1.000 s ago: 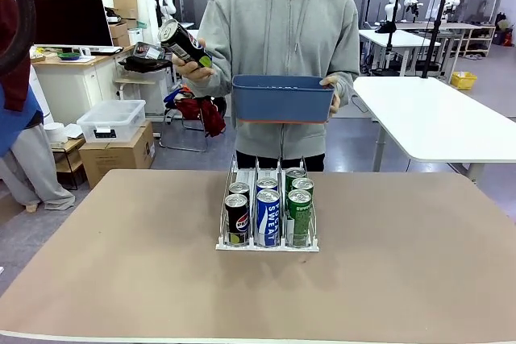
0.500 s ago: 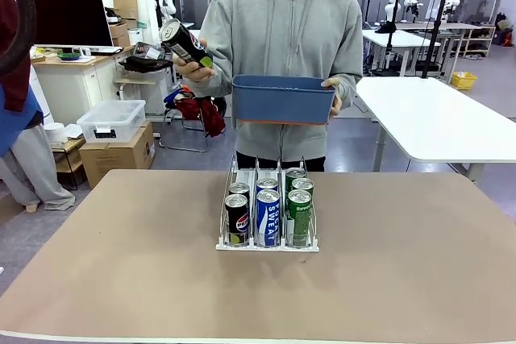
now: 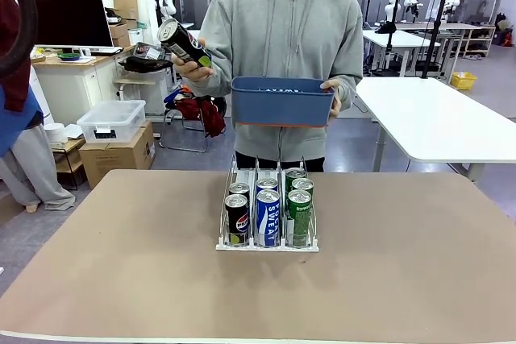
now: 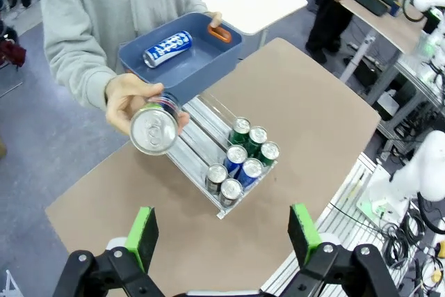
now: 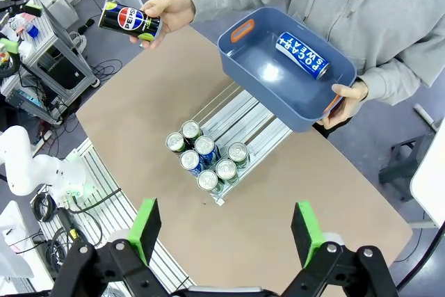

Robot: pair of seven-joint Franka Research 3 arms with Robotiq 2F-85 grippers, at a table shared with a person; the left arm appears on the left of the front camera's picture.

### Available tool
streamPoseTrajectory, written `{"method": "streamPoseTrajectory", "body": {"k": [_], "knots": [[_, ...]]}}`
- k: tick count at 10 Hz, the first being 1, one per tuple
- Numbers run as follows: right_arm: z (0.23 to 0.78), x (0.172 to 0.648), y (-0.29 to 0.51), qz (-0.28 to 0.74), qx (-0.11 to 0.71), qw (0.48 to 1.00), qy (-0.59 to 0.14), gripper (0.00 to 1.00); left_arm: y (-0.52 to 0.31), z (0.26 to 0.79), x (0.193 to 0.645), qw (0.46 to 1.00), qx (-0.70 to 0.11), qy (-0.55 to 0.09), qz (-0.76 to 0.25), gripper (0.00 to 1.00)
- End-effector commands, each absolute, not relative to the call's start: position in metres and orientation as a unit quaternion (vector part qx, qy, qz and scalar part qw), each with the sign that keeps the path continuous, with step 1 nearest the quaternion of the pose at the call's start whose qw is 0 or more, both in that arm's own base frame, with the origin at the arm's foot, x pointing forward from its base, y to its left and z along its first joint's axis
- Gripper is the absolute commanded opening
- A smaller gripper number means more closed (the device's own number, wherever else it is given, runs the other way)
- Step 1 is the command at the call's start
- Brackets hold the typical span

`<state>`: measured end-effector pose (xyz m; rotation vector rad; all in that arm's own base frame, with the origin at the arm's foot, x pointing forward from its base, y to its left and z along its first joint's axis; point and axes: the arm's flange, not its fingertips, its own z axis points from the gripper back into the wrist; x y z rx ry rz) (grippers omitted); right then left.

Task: Fill the beverage cans into the dispenser.
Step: Pick up the Pepsi coke handed by the human.

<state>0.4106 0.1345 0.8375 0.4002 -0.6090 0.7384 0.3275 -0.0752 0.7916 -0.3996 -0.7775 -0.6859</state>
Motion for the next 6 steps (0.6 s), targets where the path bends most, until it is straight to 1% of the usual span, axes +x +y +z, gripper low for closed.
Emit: {"method": "streamPoseTrajectory", "body": {"k": [1, 4, 6], "knots": [[0.836, 0.409, 0.132, 0.352, 0.193, 0.87, -0.287, 1.0, -0.083, 0.776, 0.346, 0.859, -0.157, -0.374, -0.313, 1.0], [0.836, 0.409, 0.132, 0.352, 0.193, 0.87, -0.287, 1.0, -0.098, 0.756, 0.359, 0.837, -0.146, -0.406, -0.338, 1.0], [0.836, 0.409, 0.132, 0.352, 0.193, 0.87, -0.287, 1.0, -0.107, 0.74, 0.375, 0.835, -0.145, -0.409, -0.339, 1.0]]}}
